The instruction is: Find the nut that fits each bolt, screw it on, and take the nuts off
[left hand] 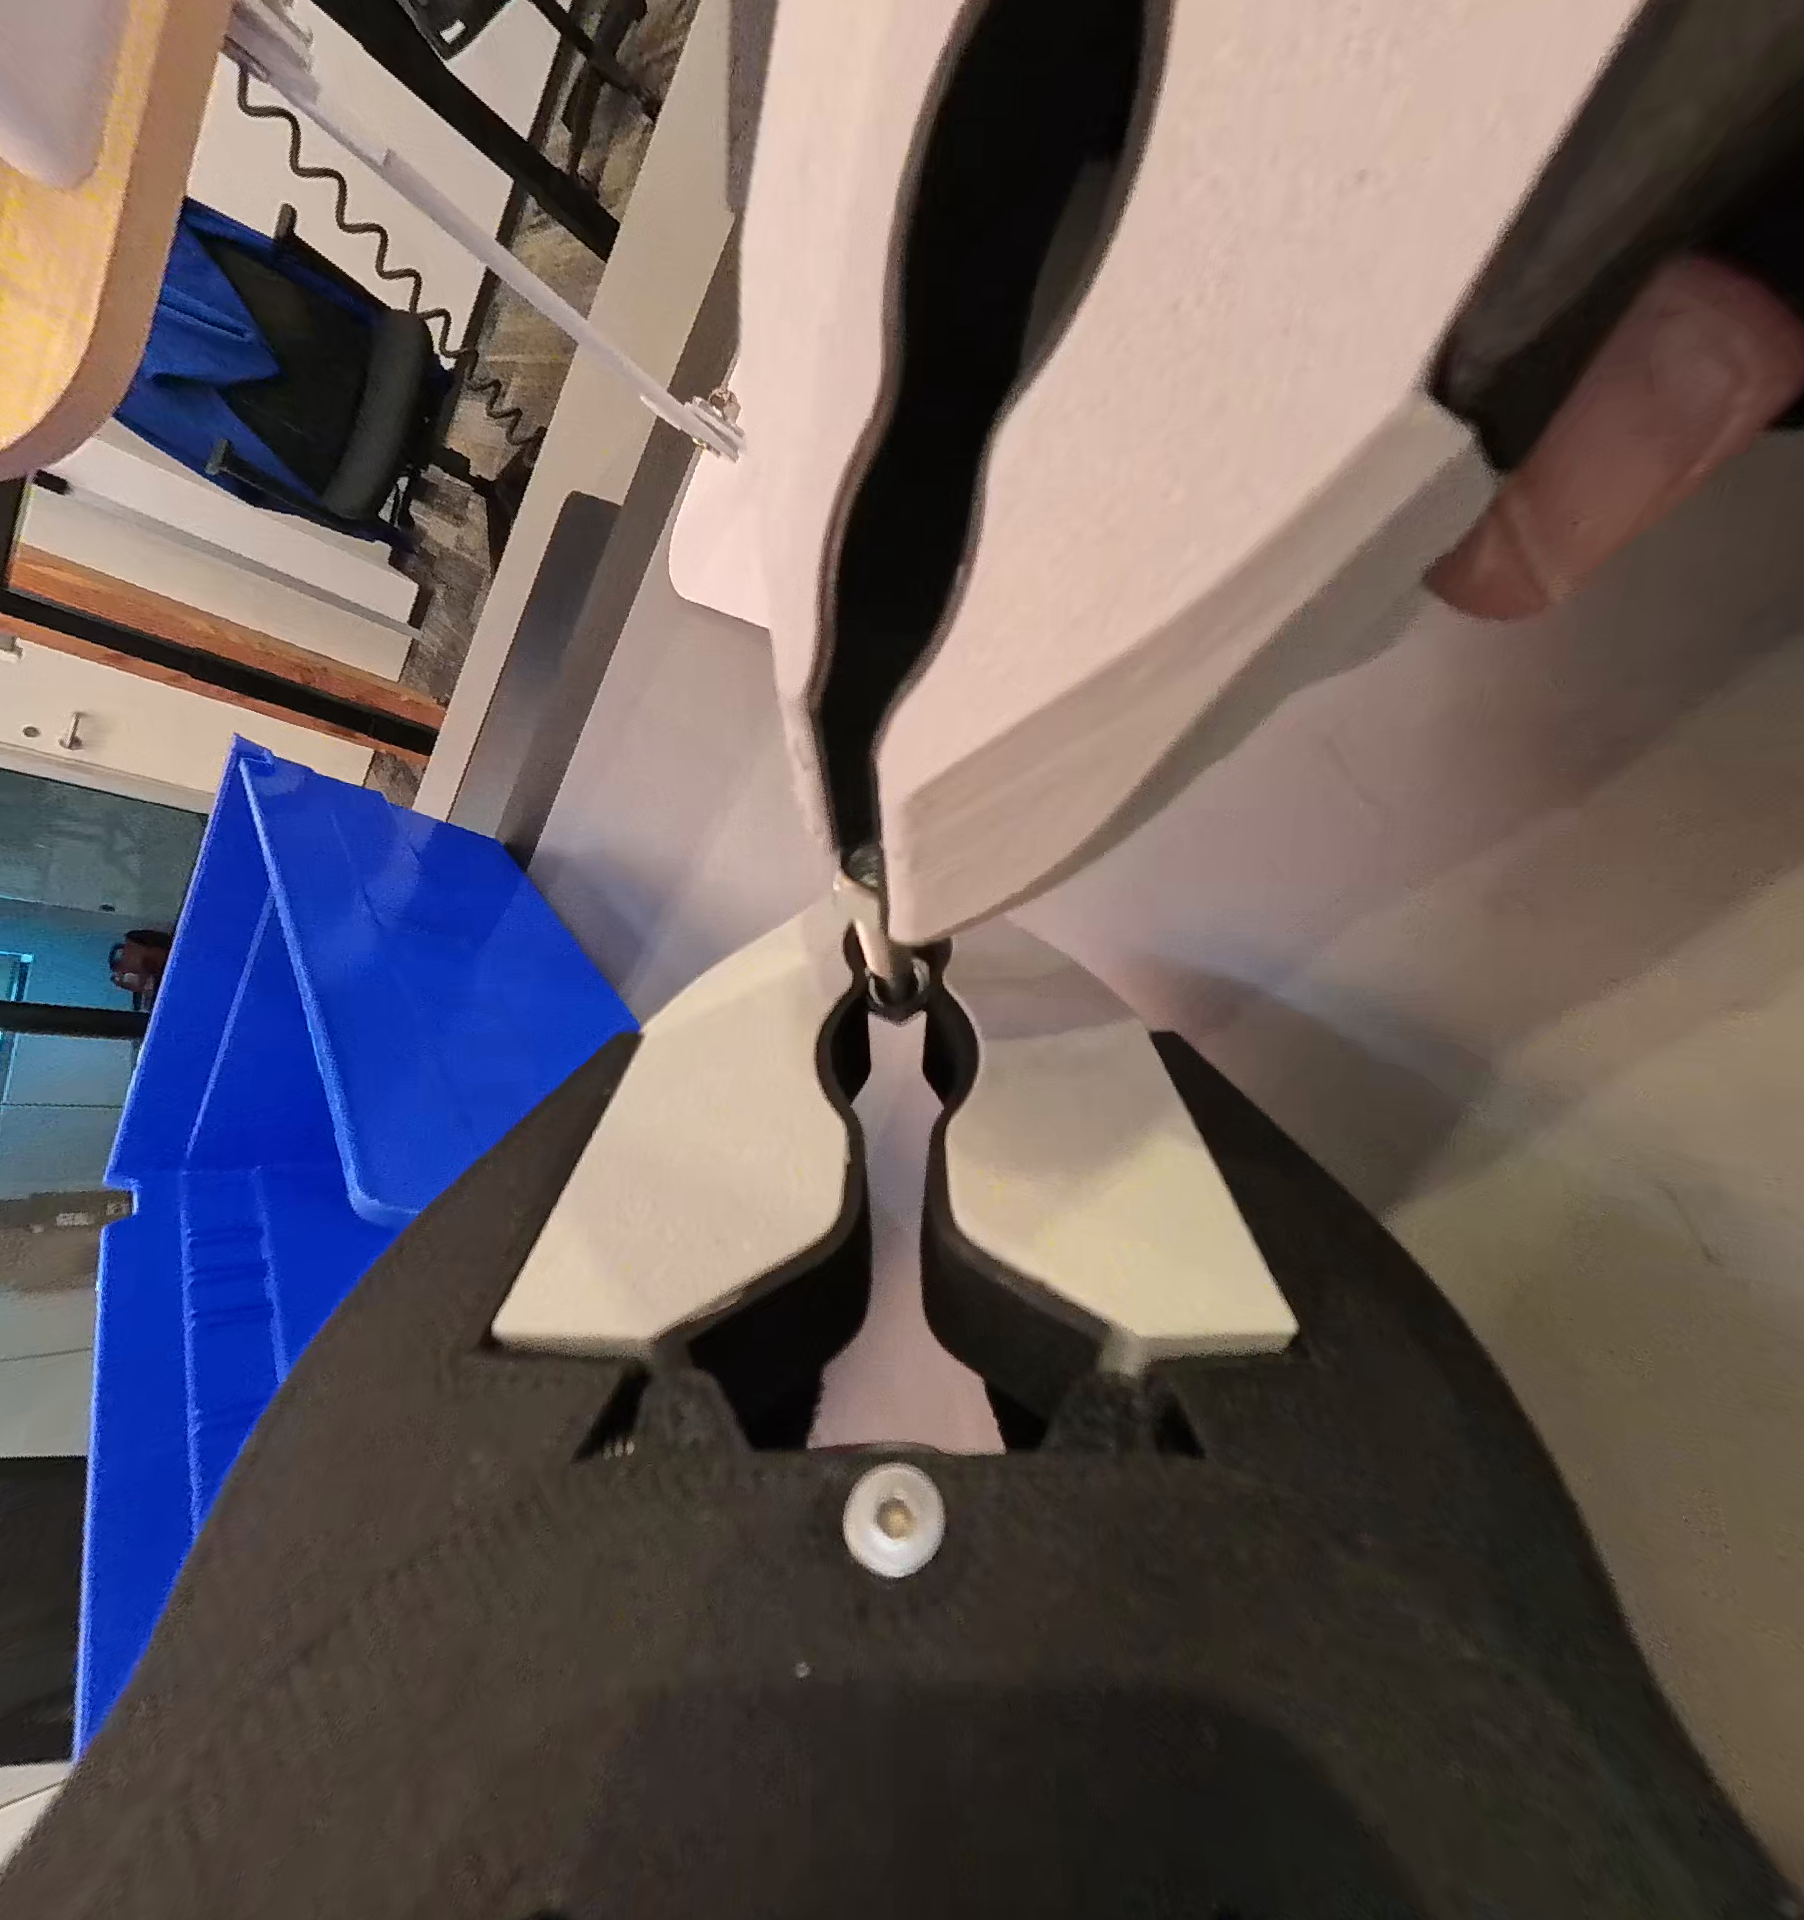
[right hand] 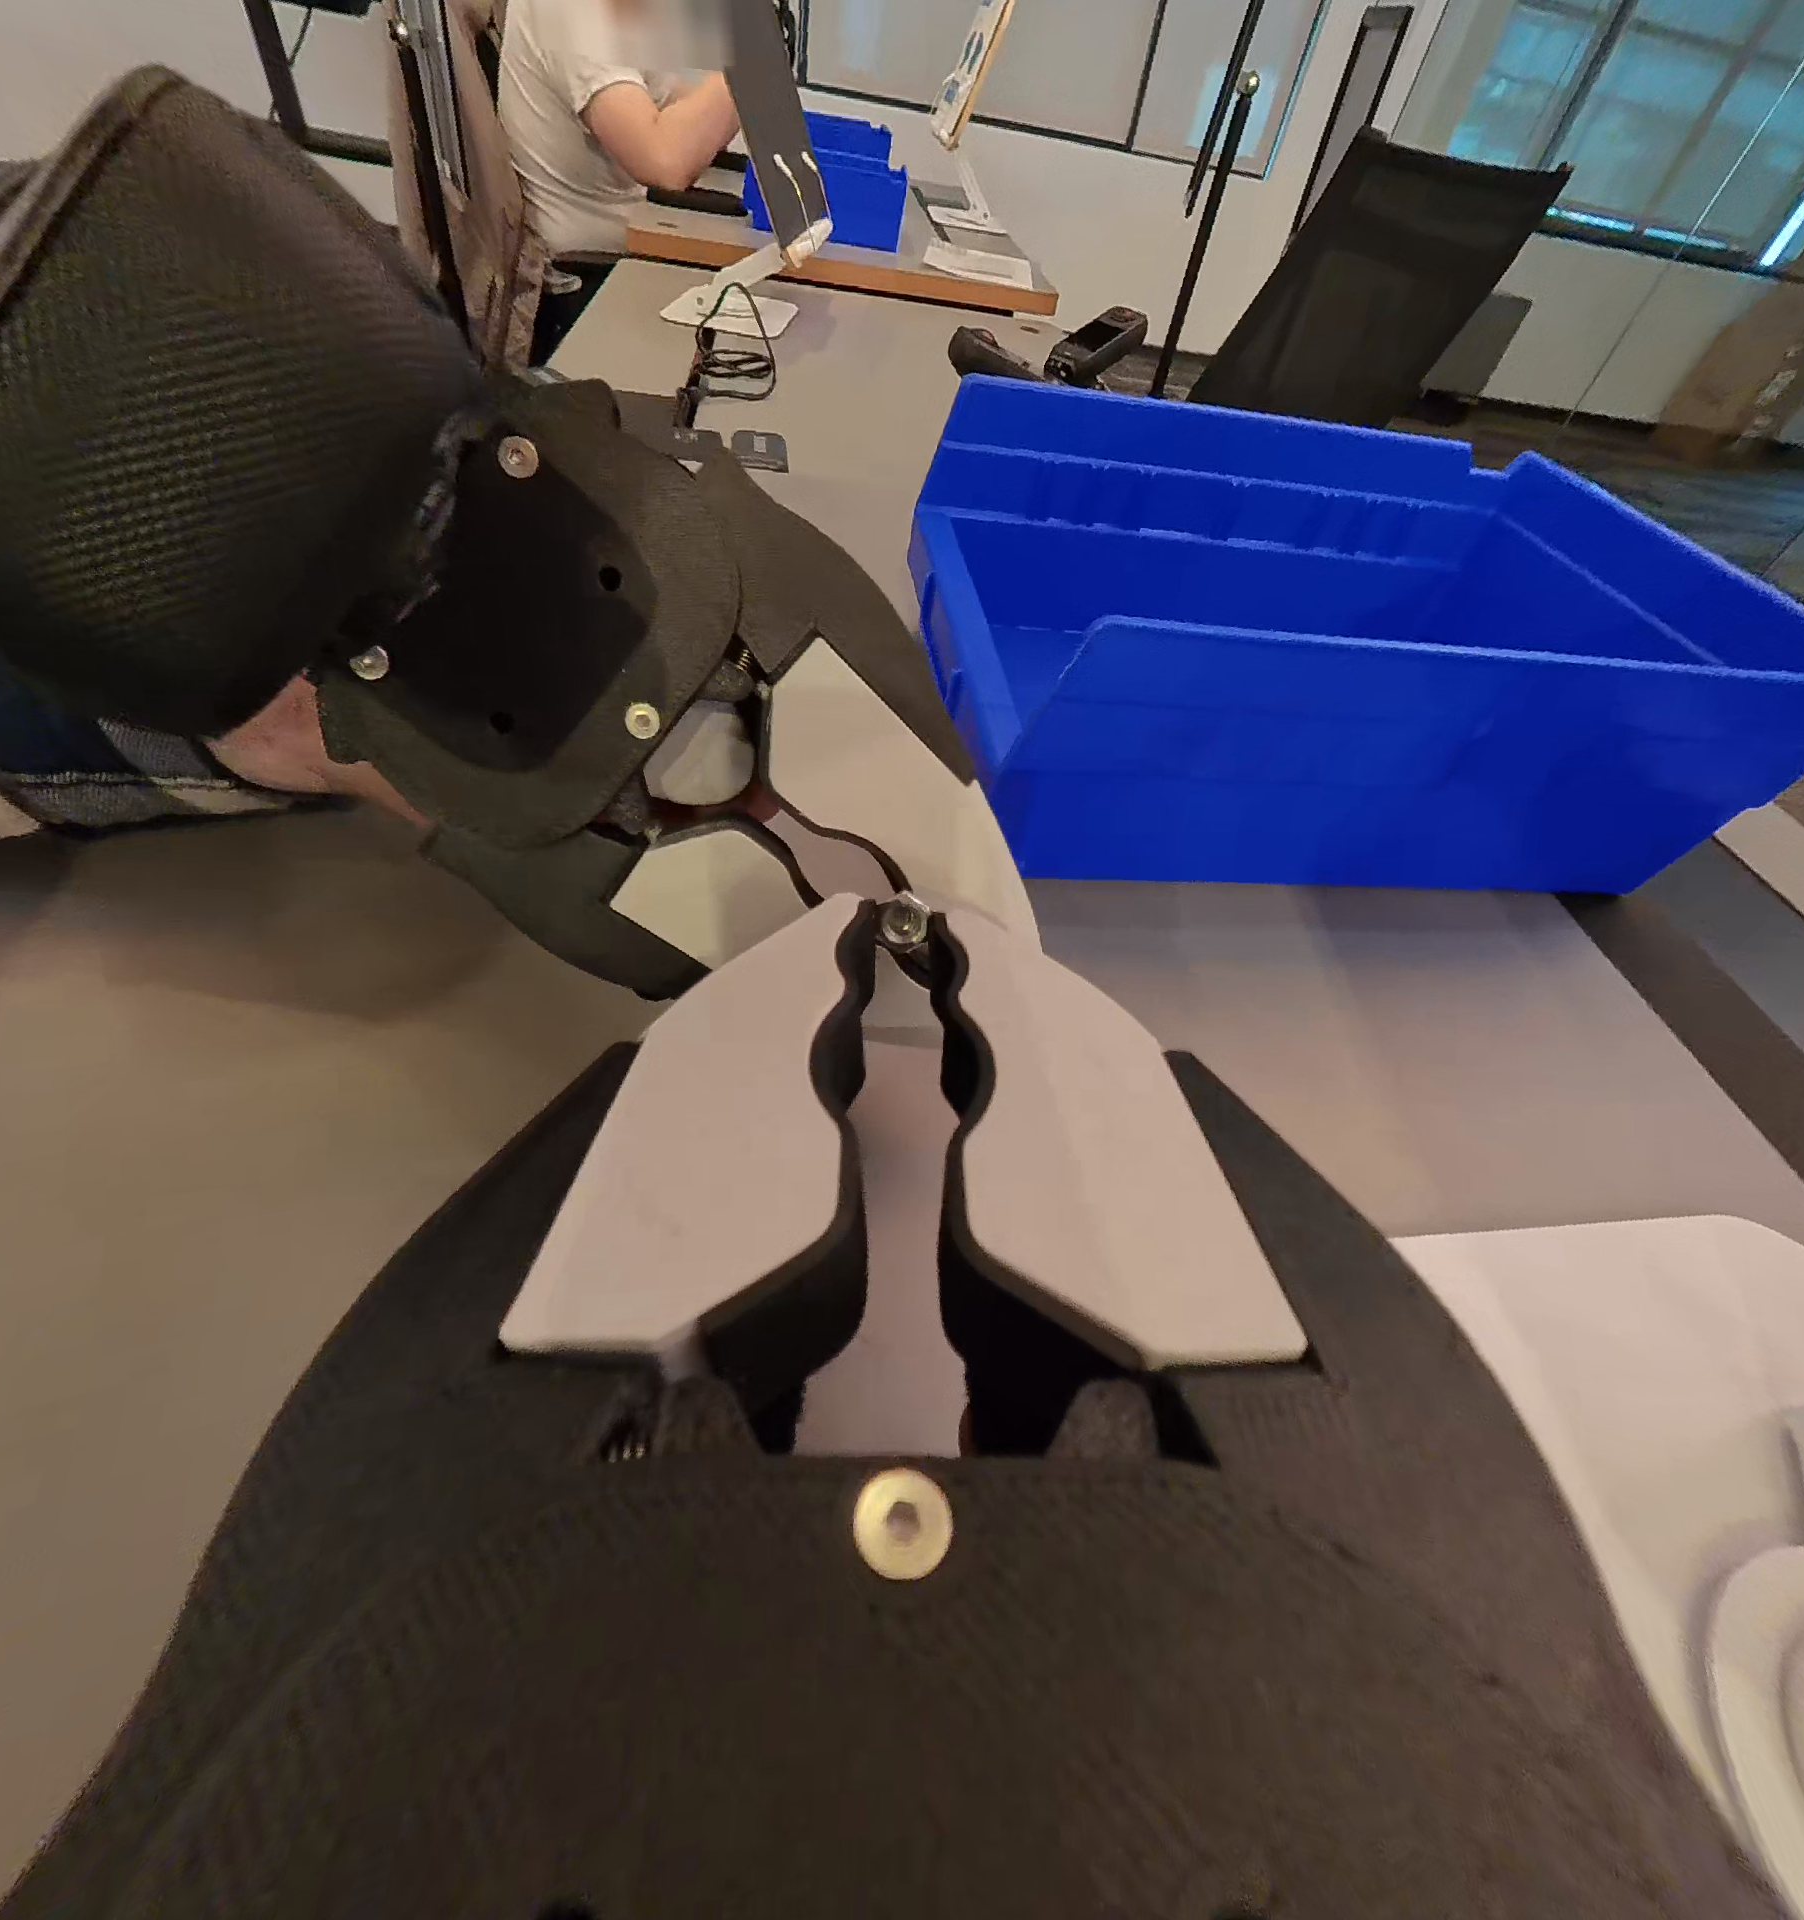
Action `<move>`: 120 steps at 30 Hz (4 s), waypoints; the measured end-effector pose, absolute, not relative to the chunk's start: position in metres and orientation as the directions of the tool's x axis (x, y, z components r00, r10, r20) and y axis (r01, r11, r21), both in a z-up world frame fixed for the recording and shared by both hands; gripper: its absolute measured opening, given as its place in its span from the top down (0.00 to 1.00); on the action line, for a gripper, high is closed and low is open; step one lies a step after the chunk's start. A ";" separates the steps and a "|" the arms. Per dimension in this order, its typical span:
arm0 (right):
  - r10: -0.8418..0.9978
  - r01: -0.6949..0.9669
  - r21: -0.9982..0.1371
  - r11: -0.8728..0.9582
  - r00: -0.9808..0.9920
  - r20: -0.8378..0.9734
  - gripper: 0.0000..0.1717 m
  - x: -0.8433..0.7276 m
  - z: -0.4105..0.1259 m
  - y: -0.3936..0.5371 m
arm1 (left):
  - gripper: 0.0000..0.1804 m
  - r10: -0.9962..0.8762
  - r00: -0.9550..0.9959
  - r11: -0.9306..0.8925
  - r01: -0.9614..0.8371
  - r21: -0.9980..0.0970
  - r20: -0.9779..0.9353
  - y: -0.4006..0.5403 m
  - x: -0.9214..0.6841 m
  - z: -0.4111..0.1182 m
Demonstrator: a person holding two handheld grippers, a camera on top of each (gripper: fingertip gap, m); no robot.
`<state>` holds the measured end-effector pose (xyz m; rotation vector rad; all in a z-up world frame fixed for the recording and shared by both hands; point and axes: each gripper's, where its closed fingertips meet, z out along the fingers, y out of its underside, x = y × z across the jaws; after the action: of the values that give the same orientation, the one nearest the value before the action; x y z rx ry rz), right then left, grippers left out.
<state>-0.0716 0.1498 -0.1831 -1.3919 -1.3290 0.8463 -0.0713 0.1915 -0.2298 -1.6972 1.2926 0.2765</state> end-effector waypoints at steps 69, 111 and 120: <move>0.985 0.428 -0.890 0.156 0.002 0.174 0.94 -0.065 -0.207 0.144 | 0.98 -0.835 0.363 -0.109 -0.845 -0.523 -0.412 0.169 -0.066 -0.263; 0.982 0.436 -0.882 0.176 -0.010 0.191 0.94 -0.064 -0.206 0.143 | 0.97 -0.813 0.334 -0.072 -0.870 -0.488 -0.476 0.170 -0.065 -0.261; 0.979 0.425 -0.886 0.187 -0.010 0.201 0.94 -0.064 -0.201 0.144 | 0.97 -0.778 0.333 -0.047 -0.876 -0.480 -0.532 0.174 -0.066 -0.254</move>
<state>-0.0636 0.1440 -0.2014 -1.3754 -1.5817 0.7925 -0.0662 0.1741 -0.2538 -1.8370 1.4634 0.1624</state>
